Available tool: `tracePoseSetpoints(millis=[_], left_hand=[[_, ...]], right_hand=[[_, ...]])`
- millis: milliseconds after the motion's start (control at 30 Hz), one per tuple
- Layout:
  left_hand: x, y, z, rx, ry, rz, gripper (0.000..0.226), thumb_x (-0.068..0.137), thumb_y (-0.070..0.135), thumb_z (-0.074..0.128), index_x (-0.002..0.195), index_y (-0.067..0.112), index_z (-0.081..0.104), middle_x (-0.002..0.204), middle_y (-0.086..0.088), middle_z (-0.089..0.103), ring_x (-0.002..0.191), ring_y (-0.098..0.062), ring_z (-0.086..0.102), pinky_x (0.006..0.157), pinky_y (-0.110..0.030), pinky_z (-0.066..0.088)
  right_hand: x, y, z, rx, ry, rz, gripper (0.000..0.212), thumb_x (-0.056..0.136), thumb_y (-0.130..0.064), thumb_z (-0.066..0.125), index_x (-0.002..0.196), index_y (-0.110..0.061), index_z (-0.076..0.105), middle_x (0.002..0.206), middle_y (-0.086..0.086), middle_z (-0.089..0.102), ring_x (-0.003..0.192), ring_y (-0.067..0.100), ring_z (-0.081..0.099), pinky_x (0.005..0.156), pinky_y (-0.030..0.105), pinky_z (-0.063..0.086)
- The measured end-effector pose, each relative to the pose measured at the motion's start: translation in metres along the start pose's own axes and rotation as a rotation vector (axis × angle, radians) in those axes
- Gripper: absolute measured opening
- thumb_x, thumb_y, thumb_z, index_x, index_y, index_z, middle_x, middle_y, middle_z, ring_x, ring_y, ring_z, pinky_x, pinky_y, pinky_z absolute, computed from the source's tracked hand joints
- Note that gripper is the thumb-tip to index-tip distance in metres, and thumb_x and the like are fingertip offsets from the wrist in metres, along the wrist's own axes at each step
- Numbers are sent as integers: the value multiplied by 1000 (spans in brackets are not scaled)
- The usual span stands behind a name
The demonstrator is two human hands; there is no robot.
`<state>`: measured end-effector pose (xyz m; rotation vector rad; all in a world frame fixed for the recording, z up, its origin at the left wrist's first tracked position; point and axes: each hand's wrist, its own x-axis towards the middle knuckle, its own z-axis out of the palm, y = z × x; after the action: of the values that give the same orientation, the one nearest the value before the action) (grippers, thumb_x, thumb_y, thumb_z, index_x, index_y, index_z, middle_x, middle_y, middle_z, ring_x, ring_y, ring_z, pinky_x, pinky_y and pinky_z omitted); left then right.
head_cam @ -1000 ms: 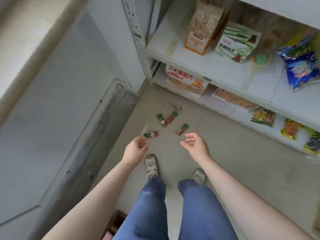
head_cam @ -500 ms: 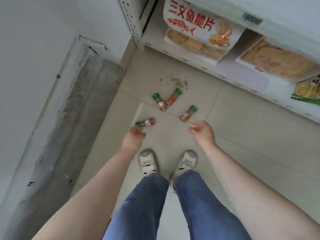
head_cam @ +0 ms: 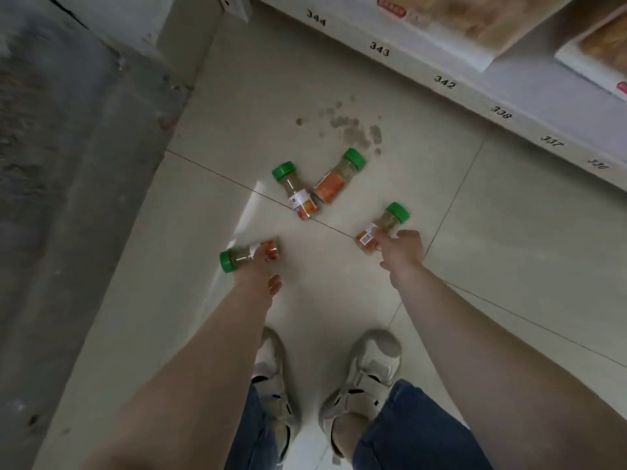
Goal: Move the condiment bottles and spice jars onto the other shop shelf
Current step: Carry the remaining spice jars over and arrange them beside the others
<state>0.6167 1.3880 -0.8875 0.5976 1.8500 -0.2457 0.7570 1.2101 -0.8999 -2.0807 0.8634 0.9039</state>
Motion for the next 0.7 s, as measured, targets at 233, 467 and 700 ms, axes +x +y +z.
tracePoseSetpoints(millis=[233, 467, 700], left_hand=[[37, 10, 11, -301, -7, -43, 31, 83, 33, 70, 105, 15, 60, 96, 0, 69, 71, -11, 66, 52, -29, 55], [-21, 7, -4, -219, -89, -24, 34, 84, 25, 71, 108, 9, 53, 90, -9, 65, 74, -18, 66, 49, -29, 57], [-187, 1, -62, 37, -158, 111, 35, 78, 22, 75, 100, 5, 54, 85, -10, 63, 71, -21, 65, 77, -36, 57]], right_hand=[[31, 0, 25, 29, 35, 43, 53, 73, -36, 79, 107, -6, 52, 91, 8, 63, 82, 27, 65, 80, 49, 57], [-17, -5, -6, 57, -59, 25, 48, 73, -32, 78, 108, -5, 59, 97, 12, 70, 80, 26, 69, 77, 46, 58], [-196, -29, -116, 356, -400, 79, 30, 86, -16, 68, 112, -12, 54, 95, 6, 67, 83, 19, 66, 77, 35, 55]])
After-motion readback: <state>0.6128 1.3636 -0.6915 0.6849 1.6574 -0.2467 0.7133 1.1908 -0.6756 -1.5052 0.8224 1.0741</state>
